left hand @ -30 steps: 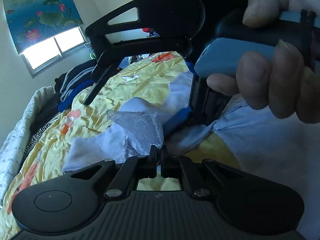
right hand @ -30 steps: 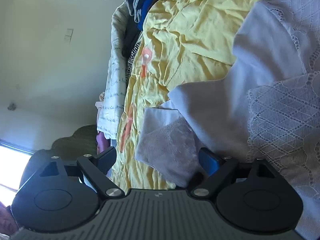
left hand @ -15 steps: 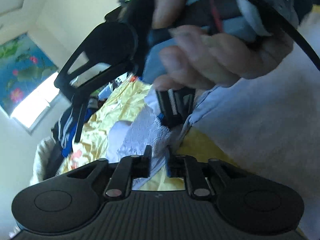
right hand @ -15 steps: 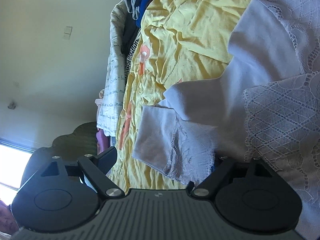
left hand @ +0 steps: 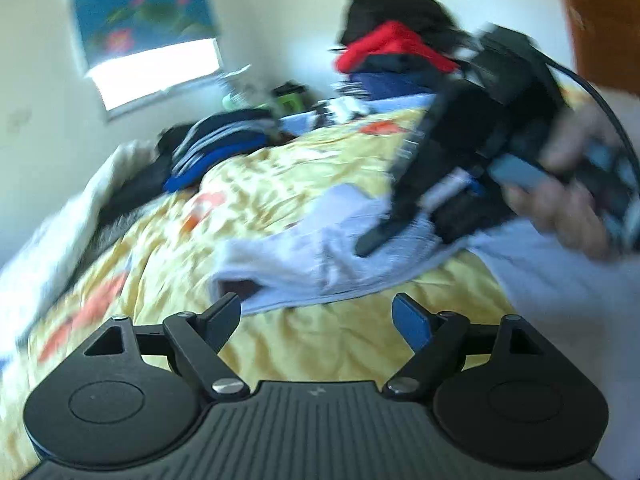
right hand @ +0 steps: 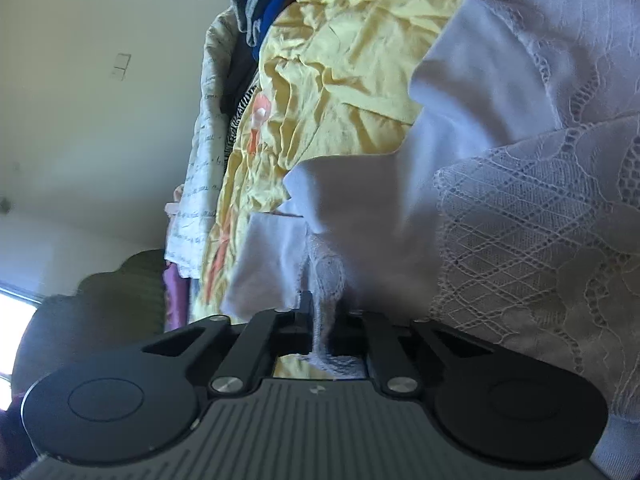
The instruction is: Fold small clothes
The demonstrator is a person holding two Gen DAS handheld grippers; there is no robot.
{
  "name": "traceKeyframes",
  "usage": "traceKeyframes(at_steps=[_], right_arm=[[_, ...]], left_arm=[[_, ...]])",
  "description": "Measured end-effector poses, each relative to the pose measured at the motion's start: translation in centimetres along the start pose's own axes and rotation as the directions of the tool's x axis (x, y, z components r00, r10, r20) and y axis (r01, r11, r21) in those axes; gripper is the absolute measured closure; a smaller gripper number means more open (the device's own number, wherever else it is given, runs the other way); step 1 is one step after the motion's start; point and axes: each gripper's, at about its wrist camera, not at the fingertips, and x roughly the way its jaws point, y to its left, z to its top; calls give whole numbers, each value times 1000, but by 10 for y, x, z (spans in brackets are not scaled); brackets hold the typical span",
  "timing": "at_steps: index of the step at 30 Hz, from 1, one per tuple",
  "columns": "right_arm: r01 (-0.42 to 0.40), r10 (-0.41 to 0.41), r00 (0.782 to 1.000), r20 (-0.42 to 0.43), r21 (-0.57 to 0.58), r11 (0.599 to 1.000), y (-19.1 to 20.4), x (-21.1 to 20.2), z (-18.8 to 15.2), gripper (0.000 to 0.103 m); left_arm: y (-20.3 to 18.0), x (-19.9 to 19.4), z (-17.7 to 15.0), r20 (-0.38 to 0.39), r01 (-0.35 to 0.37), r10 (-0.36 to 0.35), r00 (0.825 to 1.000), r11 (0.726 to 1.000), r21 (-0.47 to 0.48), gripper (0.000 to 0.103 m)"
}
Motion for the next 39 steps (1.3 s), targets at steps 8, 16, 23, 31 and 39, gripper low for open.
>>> traceKeyframes(at_steps=[8, 16, 23, 31, 39], right_arm=[[-52, 60, 996, 71, -111, 992, 29, -46, 22, 98], [68, -36, 986, 162, -196, 978, 14, -173, 57, 97], [267, -245, 929, 276, -43, 963, -78, -267, 56, 97], [233, -230, 929, 289, 26, 972, -123, -282, 43, 97], [221, -237, 926, 295, 85, 971, -145, -295, 31, 97]], left_arm=[[5, -6, 14, 36, 28, -26, 999, 997, -66, 19], [-30, -3, 34, 105, 197, -190, 976, 978, -63, 19], [-75, 16, 53, 125, 303, -295, 947, 951, -54, 19], [-98, 62, 76, 44, 328, -325, 945, 940, -93, 19], [-102, 85, 80, -3, 304, -305, 952, 948, -91, 18]])
